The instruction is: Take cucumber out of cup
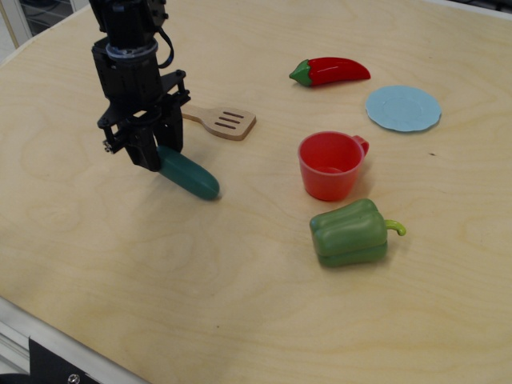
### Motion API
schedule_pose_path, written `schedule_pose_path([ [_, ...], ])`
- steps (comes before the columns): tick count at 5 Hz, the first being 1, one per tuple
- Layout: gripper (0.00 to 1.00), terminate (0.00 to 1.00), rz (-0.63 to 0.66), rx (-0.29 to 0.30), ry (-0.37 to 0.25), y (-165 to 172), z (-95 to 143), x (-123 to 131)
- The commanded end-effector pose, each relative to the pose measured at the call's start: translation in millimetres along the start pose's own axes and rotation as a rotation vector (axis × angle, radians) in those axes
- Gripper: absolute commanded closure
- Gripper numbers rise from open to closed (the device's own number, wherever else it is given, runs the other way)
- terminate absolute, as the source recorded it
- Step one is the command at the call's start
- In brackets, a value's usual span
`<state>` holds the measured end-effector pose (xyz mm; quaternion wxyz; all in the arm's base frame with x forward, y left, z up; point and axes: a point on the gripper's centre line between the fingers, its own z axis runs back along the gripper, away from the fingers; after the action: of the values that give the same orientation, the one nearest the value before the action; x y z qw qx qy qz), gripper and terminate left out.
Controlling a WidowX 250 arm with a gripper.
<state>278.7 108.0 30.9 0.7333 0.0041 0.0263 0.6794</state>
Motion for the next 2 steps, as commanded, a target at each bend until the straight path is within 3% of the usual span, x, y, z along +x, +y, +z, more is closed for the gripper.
schedule_pose_path([
  [1,0.0,0.0,-0.029,0.048,-0.101,-1,-5,11],
  [2,0.0,0.0,-0.055,0.04,-0.134,-2,7,9],
])
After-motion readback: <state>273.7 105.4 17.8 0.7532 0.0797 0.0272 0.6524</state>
